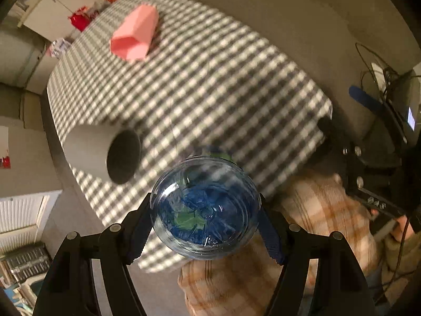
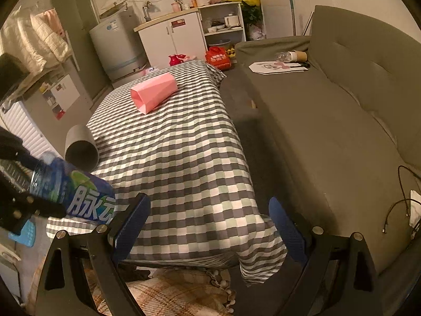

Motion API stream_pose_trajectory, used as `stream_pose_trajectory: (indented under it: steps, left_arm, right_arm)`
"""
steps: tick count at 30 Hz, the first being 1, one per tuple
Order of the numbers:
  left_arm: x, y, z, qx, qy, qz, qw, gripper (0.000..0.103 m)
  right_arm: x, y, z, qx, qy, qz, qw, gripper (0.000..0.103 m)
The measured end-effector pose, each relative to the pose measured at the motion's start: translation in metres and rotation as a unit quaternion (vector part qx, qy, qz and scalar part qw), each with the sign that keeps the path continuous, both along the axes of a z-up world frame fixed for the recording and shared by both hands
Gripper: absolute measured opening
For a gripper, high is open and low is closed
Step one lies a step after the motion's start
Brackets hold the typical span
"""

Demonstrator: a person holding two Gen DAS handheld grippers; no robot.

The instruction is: Flip cup upside down

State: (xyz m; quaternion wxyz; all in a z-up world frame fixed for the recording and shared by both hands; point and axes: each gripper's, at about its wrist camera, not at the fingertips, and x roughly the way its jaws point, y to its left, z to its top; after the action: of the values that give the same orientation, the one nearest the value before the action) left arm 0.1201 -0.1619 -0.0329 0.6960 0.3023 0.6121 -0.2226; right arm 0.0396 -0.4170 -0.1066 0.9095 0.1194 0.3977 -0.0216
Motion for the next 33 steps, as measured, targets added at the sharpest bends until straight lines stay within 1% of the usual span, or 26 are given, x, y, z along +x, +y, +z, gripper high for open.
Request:
stream_pose_trajectory:
  steps: [1, 4, 5, 7, 8, 10, 12, 14, 17, 18, 20, 24, 28, 29, 30, 33]
  left_arm:
    - [0.001, 0.001, 0.0, -0.006, -0.006, 0.002, 1.0, 0.075]
    - [-0.001, 0.006, 0.001, -0.039, -0.041, 0.008, 0.9984, 0.075]
    - [-0.004, 0.01, 0.002, -0.056, -0.059, 0.009, 0.9967, 0.075]
    - [-0.011, 0.015, 0.001, -0.074, -0.088, 0.014, 0.9933, 0.077]
    - [-0.014, 0.017, 0.0, -0.08, -0.101, 0.017, 0.9916, 0.078]
    - [-0.021, 0.026, -0.003, -0.103, -0.119, 0.03, 0.987, 0.078]
    - [-0.026, 0.036, -0.009, -0.137, -0.121, 0.057, 0.9814, 0.078]
    - [-0.026, 0.043, -0.016, -0.162, -0.121, 0.085, 0.9756, 0.078]
    - [-0.025, 0.054, -0.024, -0.204, -0.134, 0.138, 0.96, 0.078]
    - [-0.023, 0.056, -0.027, -0.224, -0.139, 0.152, 0.9526, 0.078]
    - [-0.02, 0.057, -0.031, -0.243, -0.138, 0.158, 0.9471, 0.078]
    - [-0.015, 0.059, -0.042, -0.269, -0.127, 0.167, 0.9399, 0.078]
    - [-0.014, 0.059, -0.048, -0.275, -0.13, 0.164, 0.9383, 0.077]
    - [-0.015, 0.059, -0.048, -0.274, -0.133, 0.162, 0.9386, 0.072]
    - [-0.016, 0.06, -0.049, -0.272, -0.136, 0.161, 0.939, 0.07]
    - [-0.014, 0.064, -0.05, -0.285, -0.14, 0.171, 0.9327, 0.07]
  right_arm:
    - [-0.001, 0.0, 0.001, -0.001, -0.001, -0.001, 1.0, 0.092]
    - [-0.002, 0.001, 0.004, -0.005, -0.006, -0.003, 1.0, 0.092]
    - [-0.002, 0.001, 0.005, -0.006, -0.007, -0.003, 1.0, 0.092]
    - [-0.003, 0.003, 0.009, -0.009, -0.011, -0.001, 1.0, 0.092]
    - [-0.003, 0.005, 0.01, -0.011, -0.013, 0.001, 1.0, 0.092]
    - [-0.004, 0.008, 0.013, -0.016, -0.016, 0.004, 1.0, 0.092]
    - [-0.003, 0.012, 0.015, -0.019, -0.02, 0.008, 1.0, 0.092]
    - [-0.003, 0.016, 0.018, -0.022, -0.023, 0.01, 0.999, 0.092]
    - [-0.002, 0.022, 0.021, -0.03, -0.025, 0.012, 0.999, 0.092]
    - [-0.002, 0.025, 0.022, -0.033, -0.025, 0.013, 0.999, 0.092]
    - [0.0, 0.03, 0.022, -0.042, -0.022, 0.016, 0.999, 0.092]
    - [0.002, 0.037, 0.023, -0.056, -0.02, 0.018, 0.998, 0.092]
    - [0.005, 0.04, 0.021, -0.063, -0.016, 0.018, 0.998, 0.092]
    - [0.006, 0.041, 0.02, -0.065, -0.015, 0.018, 0.998, 0.092]
    - [0.007, 0.042, 0.019, -0.067, -0.013, 0.02, 0.998, 0.092]
    - [0.009, 0.043, 0.016, -0.07, -0.01, 0.021, 0.997, 0.092]
